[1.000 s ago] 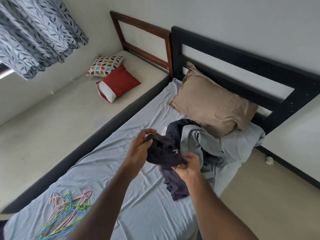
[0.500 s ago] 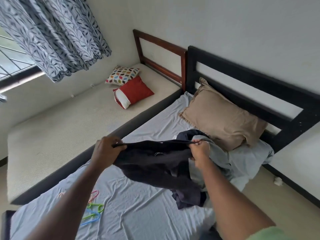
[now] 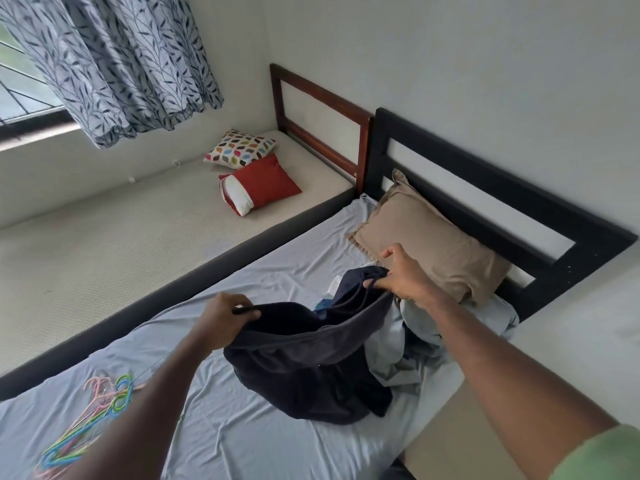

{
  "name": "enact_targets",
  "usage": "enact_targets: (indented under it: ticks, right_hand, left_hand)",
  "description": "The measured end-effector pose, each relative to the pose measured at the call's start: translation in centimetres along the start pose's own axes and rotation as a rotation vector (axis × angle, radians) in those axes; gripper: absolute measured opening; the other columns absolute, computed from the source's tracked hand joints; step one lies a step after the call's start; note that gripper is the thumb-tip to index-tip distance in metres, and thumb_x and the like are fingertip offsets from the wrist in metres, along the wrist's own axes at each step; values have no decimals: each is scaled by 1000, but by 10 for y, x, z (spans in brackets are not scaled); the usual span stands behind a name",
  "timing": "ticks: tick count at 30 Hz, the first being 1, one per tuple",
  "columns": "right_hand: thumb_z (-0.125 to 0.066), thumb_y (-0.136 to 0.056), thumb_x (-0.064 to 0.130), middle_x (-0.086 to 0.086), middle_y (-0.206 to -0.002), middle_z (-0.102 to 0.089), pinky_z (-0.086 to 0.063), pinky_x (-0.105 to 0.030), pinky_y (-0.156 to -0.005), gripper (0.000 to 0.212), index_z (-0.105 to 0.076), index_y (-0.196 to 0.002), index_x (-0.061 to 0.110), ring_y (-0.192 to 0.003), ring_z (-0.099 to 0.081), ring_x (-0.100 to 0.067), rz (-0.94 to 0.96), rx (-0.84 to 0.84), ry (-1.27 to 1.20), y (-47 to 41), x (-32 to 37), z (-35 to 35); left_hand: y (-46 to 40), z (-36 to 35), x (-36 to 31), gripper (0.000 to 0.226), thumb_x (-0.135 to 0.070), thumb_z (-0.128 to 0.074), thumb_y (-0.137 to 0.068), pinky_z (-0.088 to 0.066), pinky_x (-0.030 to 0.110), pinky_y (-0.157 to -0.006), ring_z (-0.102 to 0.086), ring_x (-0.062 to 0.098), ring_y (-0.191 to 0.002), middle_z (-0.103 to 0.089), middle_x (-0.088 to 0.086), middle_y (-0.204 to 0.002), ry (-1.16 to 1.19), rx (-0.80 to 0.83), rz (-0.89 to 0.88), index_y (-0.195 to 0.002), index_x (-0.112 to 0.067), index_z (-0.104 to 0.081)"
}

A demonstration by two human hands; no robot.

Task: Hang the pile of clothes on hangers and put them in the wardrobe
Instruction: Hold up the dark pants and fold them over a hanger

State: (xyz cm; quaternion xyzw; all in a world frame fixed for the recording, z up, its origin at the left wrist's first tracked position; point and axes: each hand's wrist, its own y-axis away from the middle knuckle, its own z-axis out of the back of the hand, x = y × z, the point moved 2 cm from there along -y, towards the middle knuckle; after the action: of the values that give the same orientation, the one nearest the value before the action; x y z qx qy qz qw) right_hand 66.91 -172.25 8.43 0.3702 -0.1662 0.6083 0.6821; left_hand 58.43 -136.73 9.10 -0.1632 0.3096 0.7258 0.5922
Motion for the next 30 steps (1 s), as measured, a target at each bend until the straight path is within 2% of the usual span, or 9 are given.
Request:
enact_targets:
  ticks: [2,5,9,12,16,20,24,27,30]
  right_hand:
    - [-94,-64,46,-2,-112,-59,-46,-34,-75,73,-49,-116,20,-100,-57,-20,-1,15,-41,-3,14,6]
    - [-91,-64,54,-1,-92,-57,-38,-33,-65,62,-53,-94,16,-83,-50,-16,-67,61,-260,-8,31,15]
    - [-90,-52,69,-1,-66,-40,-31,-26,-49,71,-42,-72,20,-59,-38,-17,-213,191,49,-9,30,9]
    - [-95,-59,51,-2,-66,-40,-29,-23,-44,58,-49,-74,19,-53,-33,-15,-184,311,75,-12,26,9]
    - [-87,-80,26,-5,-71,-55,-42,-24,-47,22,-68,-86,16,-57,-47,-17,-91,361,282,-13,29,12]
    - [-81,-85,15,-3,-76,-62,-53,-27,-51,14,-69,-92,16,-57,-57,-16,17,383,450,-10,38,17]
    - [-55,-81,2,-10,-73,-67,-56,-33,-53,17,-67,-79,14,-59,-66,-22,44,220,573,-9,44,18]
    - [-42,-87,0,-13,-62,-67,-47,-27,-38,25,-63,-76,8,-41,-64,-21,-69,99,391,-15,48,21]
    - [-36,-92,-2,-21,-71,-70,-55,-32,-44,26,-62,-89,-1,-54,-72,-30,-176,26,164,-20,50,28]
  left_hand:
    - [2,2,4,13,-24,-80,-85,-41,19,-49,-57,11,-61,-64,-3,-66,37,95,14,-77,-16,-75]
    - [1,4,7,23,-24,-78,-88,-40,19,-52,-51,6,-54,-59,-7,-59,46,207,-26,-66,-21,-70]
    - [-2,1,14,38,-25,-71,-94,-41,26,-57,-48,7,-53,-55,-9,-56,2,196,-20,-57,-25,-63]
    - [-3,1,18,37,-25,-71,-94,-40,25,-56,-50,10,-56,-56,-7,-58,-53,173,-20,-58,-26,-60]
    - [-5,9,26,25,-15,-74,-86,-42,28,-59,-60,21,-71,-62,-2,-70,-109,60,29,-67,-28,-65]
    - [-9,19,29,25,3,-52,-81,-50,30,-41,-64,26,-53,-64,9,-75,-154,85,110,-79,-16,-69]
    - [-17,33,26,35,6,-47,-77,-59,31,-59,-69,23,-70,-75,9,-78,-172,124,136,-79,-18,-72]
    - [-22,41,23,33,4,-53,-78,-48,17,-48,-66,18,-72,-74,6,-86,-191,160,168,-85,-18,-77]
    - [-29,53,20,28,7,-54,-83,-50,21,-47,-69,19,-61,-71,12,-87,-169,123,185,-87,-14,-73]
